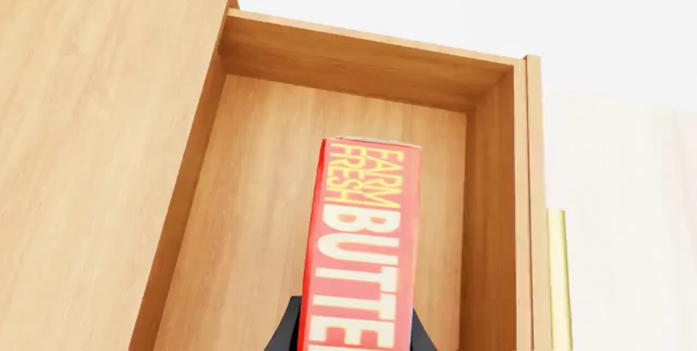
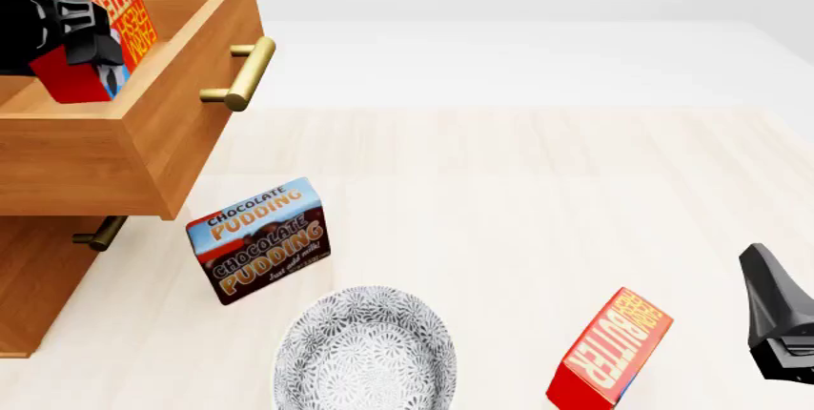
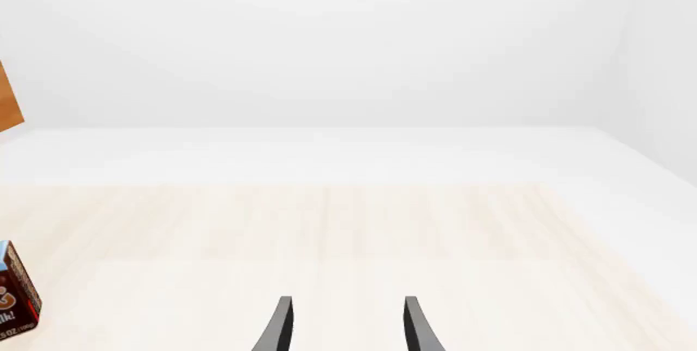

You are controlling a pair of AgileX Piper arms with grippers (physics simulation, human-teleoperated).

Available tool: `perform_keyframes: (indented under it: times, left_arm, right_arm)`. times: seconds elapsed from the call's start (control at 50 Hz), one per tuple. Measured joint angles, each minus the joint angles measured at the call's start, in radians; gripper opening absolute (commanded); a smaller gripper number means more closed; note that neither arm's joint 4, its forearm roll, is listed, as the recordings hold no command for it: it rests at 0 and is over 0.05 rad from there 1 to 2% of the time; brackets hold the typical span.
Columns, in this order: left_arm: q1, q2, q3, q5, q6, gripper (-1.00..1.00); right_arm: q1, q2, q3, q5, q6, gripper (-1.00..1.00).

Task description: Put the butter at the front in the top drawer of the cabinet and close it.

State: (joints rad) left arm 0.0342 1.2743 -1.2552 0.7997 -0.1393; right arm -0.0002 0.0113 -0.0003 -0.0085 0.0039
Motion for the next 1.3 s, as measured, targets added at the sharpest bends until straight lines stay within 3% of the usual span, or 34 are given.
perform_keyframes:
  times: [1.3]
  left_arm:
    - [0.012,0.012,0.107,-0.109,-0.031,-1.0]
  right_arm:
    - [0.0,0.0,0.0,0.0,0.0,1.0]
